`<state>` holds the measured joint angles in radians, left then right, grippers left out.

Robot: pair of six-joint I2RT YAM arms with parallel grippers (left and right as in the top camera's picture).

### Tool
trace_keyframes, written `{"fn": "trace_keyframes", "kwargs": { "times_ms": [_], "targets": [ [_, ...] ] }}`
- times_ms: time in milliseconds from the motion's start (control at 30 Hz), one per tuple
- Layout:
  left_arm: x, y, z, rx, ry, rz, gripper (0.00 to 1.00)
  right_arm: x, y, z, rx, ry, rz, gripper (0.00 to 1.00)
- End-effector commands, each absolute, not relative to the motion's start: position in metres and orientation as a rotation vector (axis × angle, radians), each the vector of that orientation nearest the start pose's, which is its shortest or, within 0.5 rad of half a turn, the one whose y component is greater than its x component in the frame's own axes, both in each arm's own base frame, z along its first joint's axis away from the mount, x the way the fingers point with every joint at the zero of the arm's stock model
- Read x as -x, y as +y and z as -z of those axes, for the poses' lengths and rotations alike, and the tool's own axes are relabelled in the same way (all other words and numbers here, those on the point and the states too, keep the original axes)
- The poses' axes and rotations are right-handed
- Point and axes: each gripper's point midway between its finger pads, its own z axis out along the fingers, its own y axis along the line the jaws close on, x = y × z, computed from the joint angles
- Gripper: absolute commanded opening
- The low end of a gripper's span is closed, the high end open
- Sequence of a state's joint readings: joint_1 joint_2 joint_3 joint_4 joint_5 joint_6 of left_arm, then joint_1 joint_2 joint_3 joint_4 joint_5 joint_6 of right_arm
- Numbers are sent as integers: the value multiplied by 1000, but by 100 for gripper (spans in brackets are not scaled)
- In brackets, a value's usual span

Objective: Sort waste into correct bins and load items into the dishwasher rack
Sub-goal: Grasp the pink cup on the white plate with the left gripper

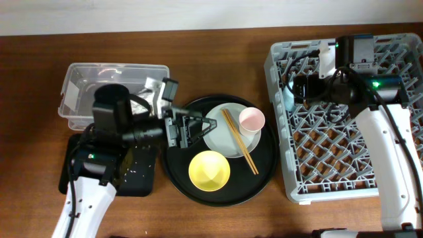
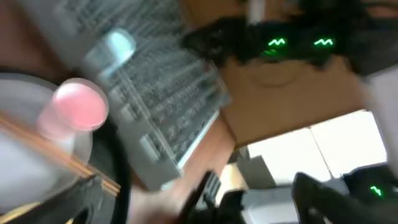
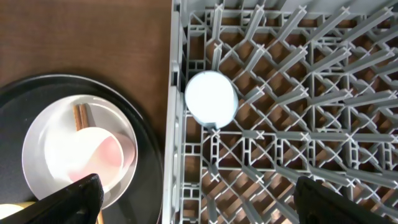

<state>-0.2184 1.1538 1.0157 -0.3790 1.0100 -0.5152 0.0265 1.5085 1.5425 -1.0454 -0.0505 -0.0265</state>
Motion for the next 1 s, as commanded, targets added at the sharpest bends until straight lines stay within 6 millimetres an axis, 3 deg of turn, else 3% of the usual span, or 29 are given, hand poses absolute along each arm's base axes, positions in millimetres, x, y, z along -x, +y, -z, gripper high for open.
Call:
{"fn": "trace_keyframes", "kwargs": {
  "times_ms": [0, 33, 67, 267, 433, 567, 667, 967],
  "targets": [
    [-292, -196, -251, -108, 2316, 1192, 57, -378, 20, -239, 79, 2575, -79, 99],
    [-294, -198, -245, -83, 2340, 1147, 44, -378, 20, -238, 79, 2576, -79, 98],
    [-296, -202, -237, -55, 2362, 1098, 40, -378, 20, -238, 79, 2576, -79, 99],
    [-313, -242, -211, -70, 2356, 904, 40, -378, 20, -238, 79, 2576, -79, 99],
    [-335, -268, -174, -69, 2338, 702, 46, -378, 20, -239, 79, 2575, -79, 99],
    [-351, -296, -146, -101, 2322, 720, 46, -378, 20, -238, 79, 2576, -79, 99],
    [-363, -306, -126, -101, 2316, 727, 46, -378, 20, -238, 79, 2576, -79, 99],
    [-363, -317, -84, -128, 2385, 737, 38, -378, 20, -239, 79, 2575, -79, 99]
  ]
}}
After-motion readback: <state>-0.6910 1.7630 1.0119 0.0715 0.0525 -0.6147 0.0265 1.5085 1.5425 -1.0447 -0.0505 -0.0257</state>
